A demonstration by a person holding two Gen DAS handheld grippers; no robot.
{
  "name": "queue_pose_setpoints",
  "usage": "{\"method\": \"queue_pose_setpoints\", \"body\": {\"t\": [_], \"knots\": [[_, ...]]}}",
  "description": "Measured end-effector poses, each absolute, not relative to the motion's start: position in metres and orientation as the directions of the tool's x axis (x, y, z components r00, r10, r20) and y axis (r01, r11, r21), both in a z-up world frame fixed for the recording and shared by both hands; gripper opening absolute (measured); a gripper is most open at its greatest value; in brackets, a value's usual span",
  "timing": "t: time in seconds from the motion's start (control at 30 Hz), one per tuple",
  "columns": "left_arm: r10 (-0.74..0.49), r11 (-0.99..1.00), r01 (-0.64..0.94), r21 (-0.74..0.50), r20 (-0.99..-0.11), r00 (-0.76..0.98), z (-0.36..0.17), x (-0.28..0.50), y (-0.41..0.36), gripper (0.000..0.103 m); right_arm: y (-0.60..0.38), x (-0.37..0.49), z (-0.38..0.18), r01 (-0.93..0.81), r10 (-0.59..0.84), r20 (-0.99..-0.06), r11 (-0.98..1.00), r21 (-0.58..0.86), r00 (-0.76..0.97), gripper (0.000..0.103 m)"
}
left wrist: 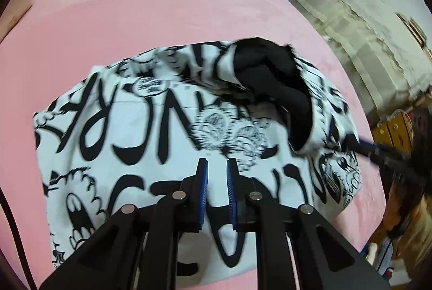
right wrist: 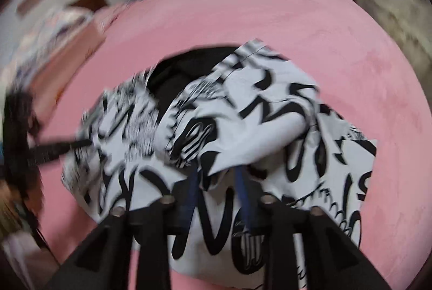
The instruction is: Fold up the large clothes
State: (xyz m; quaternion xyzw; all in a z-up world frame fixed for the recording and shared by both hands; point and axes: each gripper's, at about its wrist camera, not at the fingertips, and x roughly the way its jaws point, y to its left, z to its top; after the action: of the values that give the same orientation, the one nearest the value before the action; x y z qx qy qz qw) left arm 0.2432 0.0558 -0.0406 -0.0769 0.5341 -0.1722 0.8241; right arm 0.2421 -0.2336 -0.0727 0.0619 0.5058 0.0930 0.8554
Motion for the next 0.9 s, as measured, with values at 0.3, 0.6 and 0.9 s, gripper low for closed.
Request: {"method": "queue_pose_setpoints", "body": {"t": [0.3,0.6,0.9], "knots": [[-0.390,0.911,0.274,-0.309,-0.861,0.327,-0.048,0.235,0.018,0.012,-0.311,0.328,-0.079,0.174,0.259,-0.844,0.910,0.377,0.470,0.068],[-0.420,0.897,0.288,-0.335,-0.849,0.321,-0.044,0.252,0.001,0.012,-0.296,0.380,-0.118,0.212,0.211,-0.919,0.933,0.291,0.333,0.012],[-0.441,0.897,0.226,-0.381,-0.803,0.400,-0.010,0.254,0.031,0.012,-0.157,0.313,0.020,-0.350,0.205,-0.632,0.930,-0.113,0.747,0.004]]}}
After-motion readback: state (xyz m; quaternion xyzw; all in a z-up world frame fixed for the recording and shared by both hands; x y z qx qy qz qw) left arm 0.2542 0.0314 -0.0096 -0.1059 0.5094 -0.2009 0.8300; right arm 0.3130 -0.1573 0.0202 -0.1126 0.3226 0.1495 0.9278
